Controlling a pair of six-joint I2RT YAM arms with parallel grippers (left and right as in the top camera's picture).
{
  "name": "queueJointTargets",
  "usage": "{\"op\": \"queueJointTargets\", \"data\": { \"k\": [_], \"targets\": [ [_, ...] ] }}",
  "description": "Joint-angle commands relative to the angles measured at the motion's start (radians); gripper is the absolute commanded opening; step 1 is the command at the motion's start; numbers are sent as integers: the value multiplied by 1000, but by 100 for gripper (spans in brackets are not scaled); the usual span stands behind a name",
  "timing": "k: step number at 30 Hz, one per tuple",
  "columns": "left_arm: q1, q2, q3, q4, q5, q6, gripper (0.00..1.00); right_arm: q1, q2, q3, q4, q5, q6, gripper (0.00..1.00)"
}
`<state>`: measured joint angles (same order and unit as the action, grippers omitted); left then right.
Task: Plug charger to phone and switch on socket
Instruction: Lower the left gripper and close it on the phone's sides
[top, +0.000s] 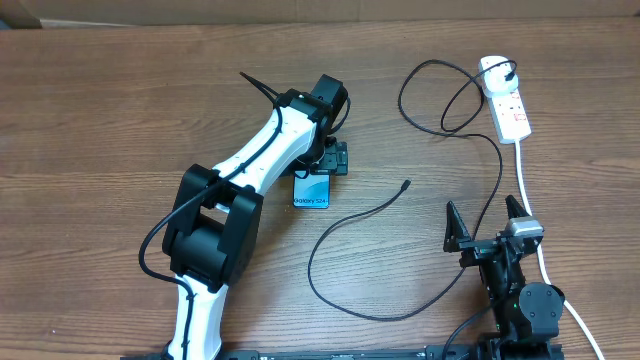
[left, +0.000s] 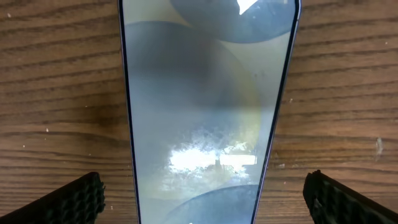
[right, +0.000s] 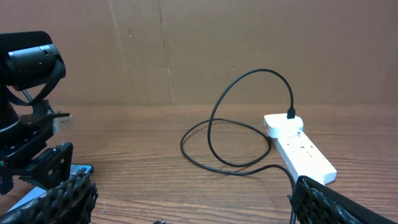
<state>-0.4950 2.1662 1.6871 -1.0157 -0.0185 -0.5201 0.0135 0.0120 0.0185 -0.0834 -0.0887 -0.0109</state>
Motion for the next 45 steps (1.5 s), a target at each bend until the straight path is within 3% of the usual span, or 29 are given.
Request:
{"op": "queueJointTargets", "data": {
  "k": [1, 35, 45],
  "targets": [
    [10, 21, -16, 2, 12, 16, 100, -3, -9, -10, 3, 9, 3, 100],
    [5, 22, -115, 129, -6, 6, 100, -3, -9, -10, 3, 9, 3, 100],
    [-33, 22, -116, 134, -75, -8, 100, -3, -9, -10, 3, 10, 3, 100]
  ]
}}
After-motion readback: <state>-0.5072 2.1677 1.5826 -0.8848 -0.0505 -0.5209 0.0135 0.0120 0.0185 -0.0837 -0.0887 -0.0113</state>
